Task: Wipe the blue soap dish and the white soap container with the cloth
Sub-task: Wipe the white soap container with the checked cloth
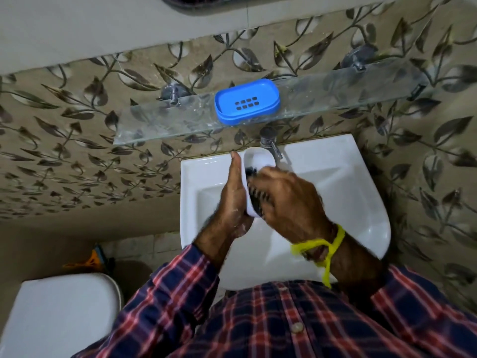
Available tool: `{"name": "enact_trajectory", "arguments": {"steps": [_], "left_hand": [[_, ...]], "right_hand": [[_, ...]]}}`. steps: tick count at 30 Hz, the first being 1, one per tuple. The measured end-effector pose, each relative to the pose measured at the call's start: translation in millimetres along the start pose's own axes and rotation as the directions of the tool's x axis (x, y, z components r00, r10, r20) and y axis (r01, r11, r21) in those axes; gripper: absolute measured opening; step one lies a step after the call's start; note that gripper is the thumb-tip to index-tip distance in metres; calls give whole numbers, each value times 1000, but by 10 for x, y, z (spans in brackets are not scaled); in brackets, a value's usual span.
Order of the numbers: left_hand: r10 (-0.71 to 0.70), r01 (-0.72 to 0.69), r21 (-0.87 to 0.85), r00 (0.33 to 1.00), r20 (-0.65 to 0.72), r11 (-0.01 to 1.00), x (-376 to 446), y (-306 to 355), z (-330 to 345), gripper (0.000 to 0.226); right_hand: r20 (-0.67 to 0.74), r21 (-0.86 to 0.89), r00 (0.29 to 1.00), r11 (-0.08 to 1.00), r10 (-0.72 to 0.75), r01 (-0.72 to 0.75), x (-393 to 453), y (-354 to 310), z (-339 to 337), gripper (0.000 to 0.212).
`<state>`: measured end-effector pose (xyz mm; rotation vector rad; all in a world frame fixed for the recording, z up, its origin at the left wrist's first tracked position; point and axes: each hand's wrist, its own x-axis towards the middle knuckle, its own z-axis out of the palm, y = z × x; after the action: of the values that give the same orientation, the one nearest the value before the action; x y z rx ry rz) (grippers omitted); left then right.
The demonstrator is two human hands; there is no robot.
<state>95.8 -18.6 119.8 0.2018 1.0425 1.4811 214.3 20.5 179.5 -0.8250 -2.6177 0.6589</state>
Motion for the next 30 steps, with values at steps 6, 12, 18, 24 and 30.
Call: {"name": "enact_trajectory", "arguments": {"steps": [6,12,18,24,30], "left_hand": [[-18,22,46,997,-72,999,32,-106,14,70],[13,-7,117,999,-51,993,81,117,-20,67],[54,-43,140,995,-81,989,112,193,104,67],[88,-69,165,990,-109,984,123,77,199,66],[159,-139,174,981,-111,975,107,161,110,65]], "right_hand": [[-60,-66,997,997,46,-50,77,115,-30,34],[167,-118,978,982,-129,150,-106,158,-4,36],[87,-216,995,974,-45,63,-50,184,45,32],[-16,-242,990,960,140,-139,51,187,30,19],[66,-285,997,958,35,-15,-12,164,129,25]]}}
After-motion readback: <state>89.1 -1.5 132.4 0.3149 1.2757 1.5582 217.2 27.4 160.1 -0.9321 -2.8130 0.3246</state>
